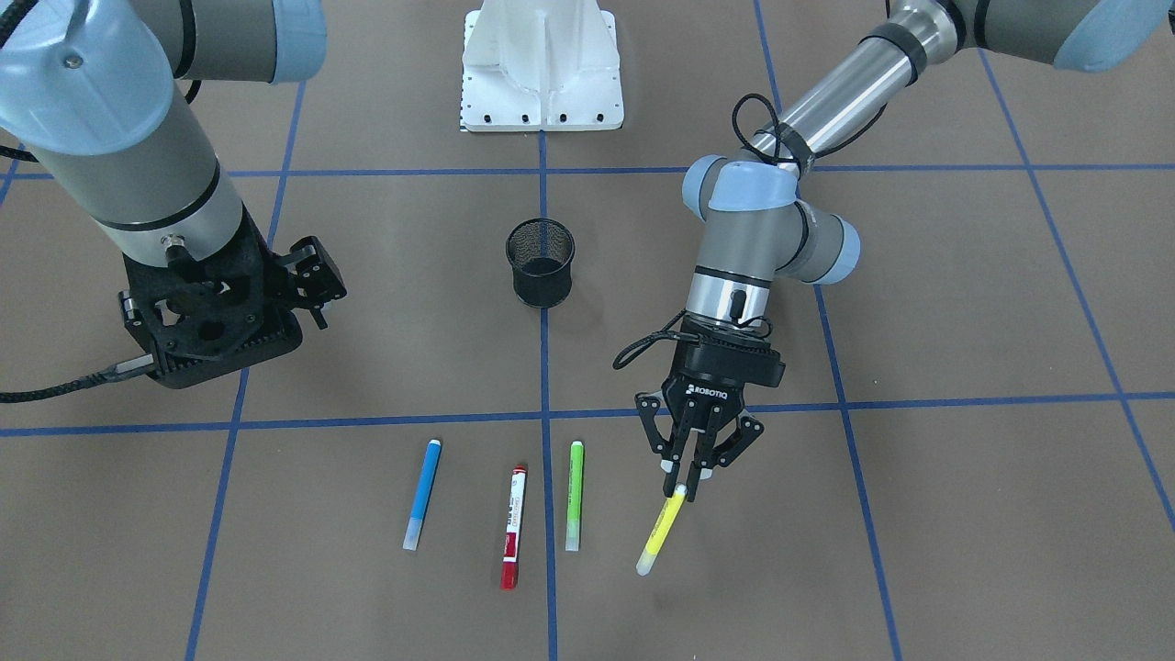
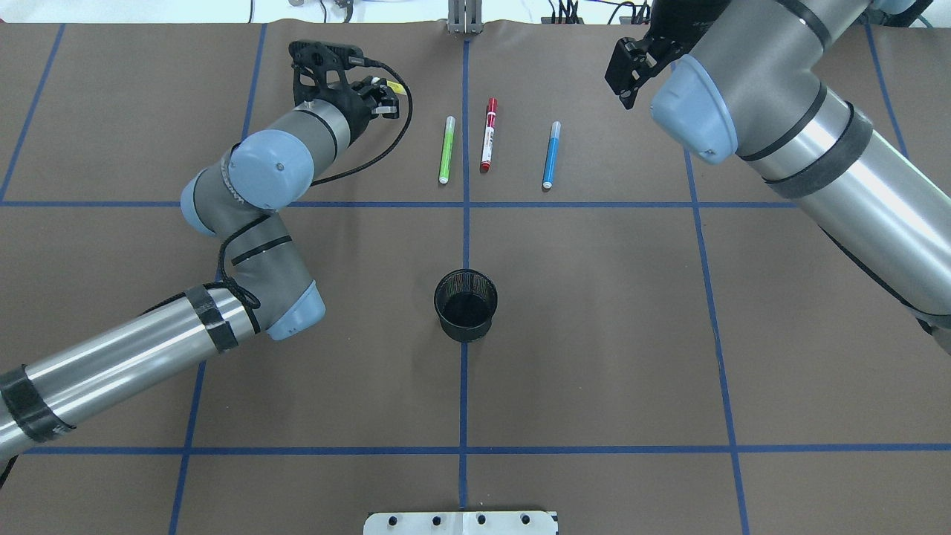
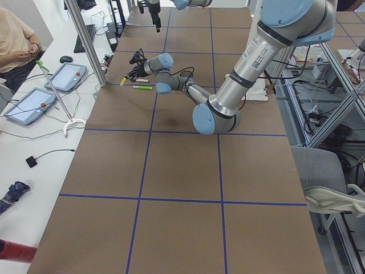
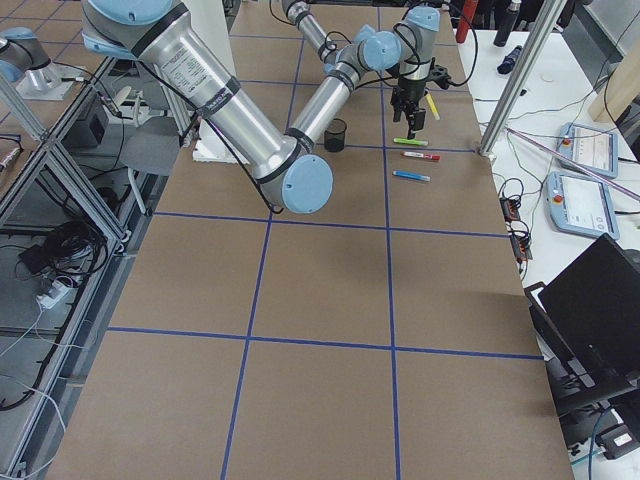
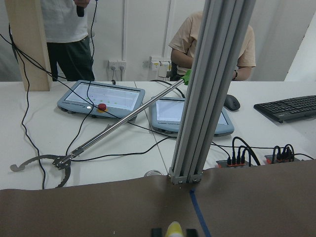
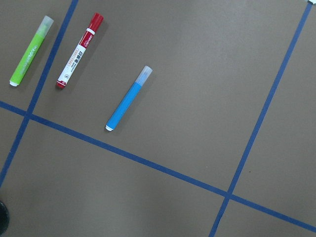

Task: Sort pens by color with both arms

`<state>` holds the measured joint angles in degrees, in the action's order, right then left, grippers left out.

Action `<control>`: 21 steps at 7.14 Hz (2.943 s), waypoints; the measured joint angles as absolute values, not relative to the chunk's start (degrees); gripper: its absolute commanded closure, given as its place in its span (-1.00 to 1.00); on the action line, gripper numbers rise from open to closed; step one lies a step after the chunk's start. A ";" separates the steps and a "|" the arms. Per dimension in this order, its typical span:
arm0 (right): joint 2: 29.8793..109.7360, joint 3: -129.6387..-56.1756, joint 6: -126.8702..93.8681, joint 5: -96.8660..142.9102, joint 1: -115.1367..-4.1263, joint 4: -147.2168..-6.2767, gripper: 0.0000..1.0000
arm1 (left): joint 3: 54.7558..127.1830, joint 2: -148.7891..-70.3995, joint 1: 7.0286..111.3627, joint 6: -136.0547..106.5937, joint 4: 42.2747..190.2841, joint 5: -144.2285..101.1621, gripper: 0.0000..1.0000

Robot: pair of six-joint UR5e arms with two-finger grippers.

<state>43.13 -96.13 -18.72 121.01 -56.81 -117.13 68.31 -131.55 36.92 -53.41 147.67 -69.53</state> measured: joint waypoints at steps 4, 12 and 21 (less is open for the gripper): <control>43.15 -96.07 -18.88 120.85 -56.78 -117.09 -1.00 | 66.87 -131.47 34.30 -53.44 149.49 -67.31 -1.00; 43.38 -96.20 -18.12 120.86 -57.67 -117.07 -1.00 | 74.99 -131.26 36.97 -53.26 136.60 -79.95 -0.99; 61.11 -97.37 2.80 125.71 -74.58 -110.98 -1.00 | 92.44 -112.58 73.51 -10.30 98.13 -127.15 -1.00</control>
<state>61.11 -97.37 2.80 125.71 -74.58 -110.98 92.44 -112.58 73.51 -10.30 98.13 -127.15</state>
